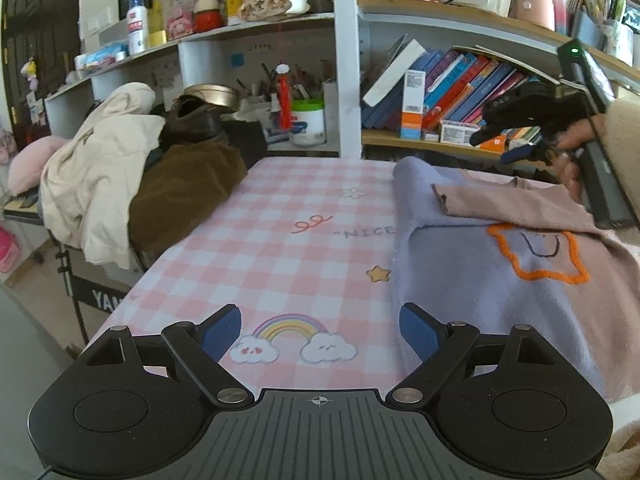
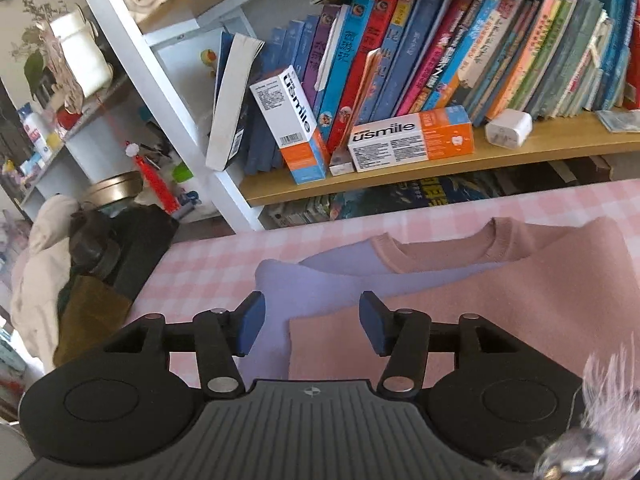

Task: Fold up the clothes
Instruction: 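Open the right gripper and move both tools back above the sweater hem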

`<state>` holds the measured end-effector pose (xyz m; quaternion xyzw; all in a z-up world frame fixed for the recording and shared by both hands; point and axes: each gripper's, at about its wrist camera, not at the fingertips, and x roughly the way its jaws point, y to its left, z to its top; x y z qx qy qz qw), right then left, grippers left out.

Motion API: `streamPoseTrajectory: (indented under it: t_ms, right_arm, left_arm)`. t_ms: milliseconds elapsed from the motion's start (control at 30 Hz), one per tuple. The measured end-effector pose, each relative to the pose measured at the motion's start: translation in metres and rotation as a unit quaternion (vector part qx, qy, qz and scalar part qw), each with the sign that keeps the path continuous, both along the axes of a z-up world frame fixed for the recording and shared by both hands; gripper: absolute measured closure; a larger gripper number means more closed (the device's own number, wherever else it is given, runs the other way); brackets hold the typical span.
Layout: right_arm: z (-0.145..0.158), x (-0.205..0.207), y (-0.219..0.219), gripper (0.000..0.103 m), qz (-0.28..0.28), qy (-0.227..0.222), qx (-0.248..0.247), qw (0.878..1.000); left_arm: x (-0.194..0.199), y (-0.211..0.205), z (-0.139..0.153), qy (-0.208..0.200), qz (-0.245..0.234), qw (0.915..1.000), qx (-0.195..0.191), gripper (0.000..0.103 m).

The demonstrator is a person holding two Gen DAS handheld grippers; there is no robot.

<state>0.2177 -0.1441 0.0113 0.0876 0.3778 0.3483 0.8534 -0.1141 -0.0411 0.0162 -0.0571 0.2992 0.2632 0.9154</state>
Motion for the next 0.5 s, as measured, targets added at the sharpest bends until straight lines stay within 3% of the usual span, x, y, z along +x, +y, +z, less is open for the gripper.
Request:
streamPoseTrajectory:
  t_ms: [267, 500]
  right_arm:
    - [-0.004, -0.040, -0.075, 0.052, -0.016, 0.015, -0.035, 0.999]
    - [-0.020, -0.092, -0.144, 0.052, -0.067, 0.012, -0.084, 0.994]
  left_arm:
    - [0.022, -0.002, -0.005, -0.007, -0.028, 0.9994, -0.019, 0.014]
    - [0.047, -0.015, -0.011, 0.008, -0.049, 0.9983, -0.030, 0.014]
